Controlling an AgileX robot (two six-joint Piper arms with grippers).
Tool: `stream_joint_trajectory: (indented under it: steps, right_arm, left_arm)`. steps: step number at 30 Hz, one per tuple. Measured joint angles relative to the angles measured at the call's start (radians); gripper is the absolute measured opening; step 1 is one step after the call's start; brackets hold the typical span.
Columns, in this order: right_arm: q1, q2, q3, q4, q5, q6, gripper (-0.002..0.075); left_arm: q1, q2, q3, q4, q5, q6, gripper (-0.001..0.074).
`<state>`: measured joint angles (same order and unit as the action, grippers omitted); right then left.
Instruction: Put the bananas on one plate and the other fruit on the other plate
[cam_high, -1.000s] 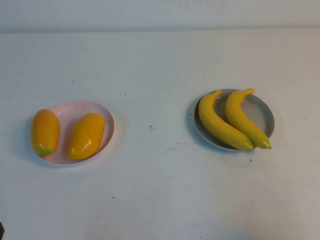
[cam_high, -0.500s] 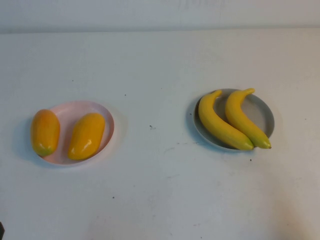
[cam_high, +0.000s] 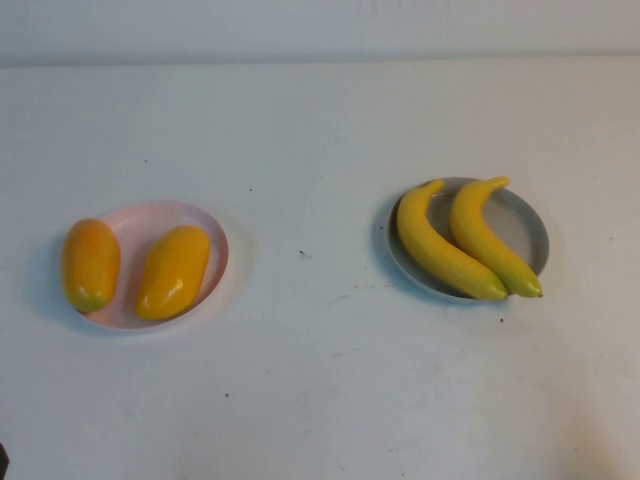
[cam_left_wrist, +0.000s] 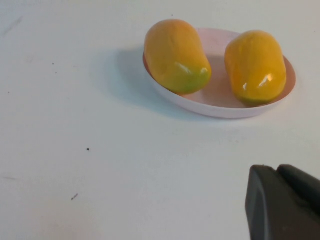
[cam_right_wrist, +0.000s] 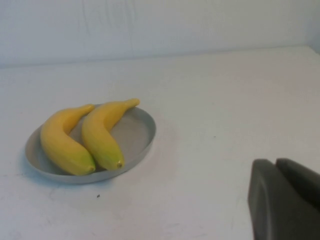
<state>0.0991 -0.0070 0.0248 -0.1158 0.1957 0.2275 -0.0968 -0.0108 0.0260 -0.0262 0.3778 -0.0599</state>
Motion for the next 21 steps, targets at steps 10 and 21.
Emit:
stream_joint_trajectory:
  steps: [10, 21]
  right_arm:
    - [0.0, 0.0, 0.0, 0.27, 0.1, -0.377, -0.0015]
    - [0.0, 0.0, 0.0, 0.304, 0.15, -0.401, -0.0015]
  left_arm:
    - [0.0, 0.0, 0.0, 0.0, 0.0, 0.0, -0.0004]
    - [0.0, 0.0, 0.0, 0.0, 0.0, 0.0, -0.0004]
